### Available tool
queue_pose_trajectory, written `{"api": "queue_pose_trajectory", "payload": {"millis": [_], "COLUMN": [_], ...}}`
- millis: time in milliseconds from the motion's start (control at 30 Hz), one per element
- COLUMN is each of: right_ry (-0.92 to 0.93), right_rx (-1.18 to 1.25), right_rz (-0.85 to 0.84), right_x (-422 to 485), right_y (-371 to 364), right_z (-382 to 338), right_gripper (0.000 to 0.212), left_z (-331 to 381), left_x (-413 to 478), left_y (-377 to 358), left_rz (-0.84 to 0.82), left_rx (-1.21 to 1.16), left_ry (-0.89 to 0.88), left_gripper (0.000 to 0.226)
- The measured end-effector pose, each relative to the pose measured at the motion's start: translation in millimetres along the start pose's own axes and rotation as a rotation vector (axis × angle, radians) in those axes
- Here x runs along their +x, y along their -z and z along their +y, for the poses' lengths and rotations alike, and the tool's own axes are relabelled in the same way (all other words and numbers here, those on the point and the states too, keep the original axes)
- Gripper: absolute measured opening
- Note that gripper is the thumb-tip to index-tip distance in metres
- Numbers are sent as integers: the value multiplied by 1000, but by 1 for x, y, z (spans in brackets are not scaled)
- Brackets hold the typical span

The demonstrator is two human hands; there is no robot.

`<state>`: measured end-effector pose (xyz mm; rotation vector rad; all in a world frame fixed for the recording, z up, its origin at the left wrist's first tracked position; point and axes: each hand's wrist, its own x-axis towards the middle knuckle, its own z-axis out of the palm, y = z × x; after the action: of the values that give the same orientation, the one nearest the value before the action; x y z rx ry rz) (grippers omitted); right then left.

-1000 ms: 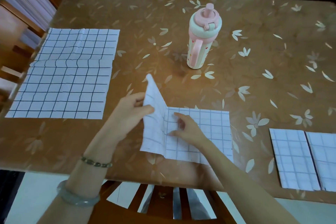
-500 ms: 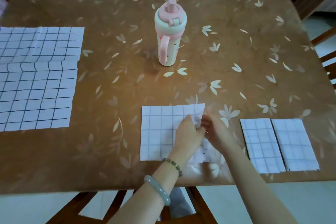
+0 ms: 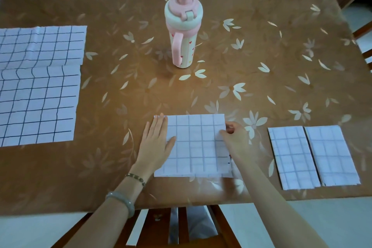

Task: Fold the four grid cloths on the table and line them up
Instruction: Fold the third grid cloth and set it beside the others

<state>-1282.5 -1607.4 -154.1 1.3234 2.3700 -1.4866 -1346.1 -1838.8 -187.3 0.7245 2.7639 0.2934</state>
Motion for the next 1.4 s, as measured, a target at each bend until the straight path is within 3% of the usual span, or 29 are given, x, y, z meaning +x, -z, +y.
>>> {"api": "queue_pose_trajectory", "payload": {"millis": [200,400,500,567,633,700,833,1067,1233,1400], "right_ry": [14,52,357,639,872,956,879,683,642,642], "right_rx": [22,-41,-500,-608,-552,-579,-819,-911,-936,-966], "right_rz": [29,33,236,356,234,20,-193,-80,-37,-5], "right_x": [7,12,12,8,1,-6,-5,30,35,33], "right_y": [-2,-7,-14,-26,-49,-77,-107,-48,-26,-27], "right_z": [6,13,15,8,-6,-15,-2,36,42,41], "right_gripper": [30,35,45,45,40,41,51,61,68,65], "left_z": [-6,-6,-7,-7,-6,-7,-8,-22,-35,25], "left_x": [1,2,1,1,2,2,2,-1,-3,5], "left_y": [-8,-16,-17,-17,-17,-19,-22,-21,-12,-7], "left_rz": [-98,-70,-53,-50,-53,-63,-55,13,16,48], "left_rx": [116,158,172,186,195,197,199,208,257,162], "left_ry": [-64,-75,-80,-83,-80,-77,-72,-34,-13,-71], "left_gripper": [76,76,76,76,76,76,76,77,83,86]}}
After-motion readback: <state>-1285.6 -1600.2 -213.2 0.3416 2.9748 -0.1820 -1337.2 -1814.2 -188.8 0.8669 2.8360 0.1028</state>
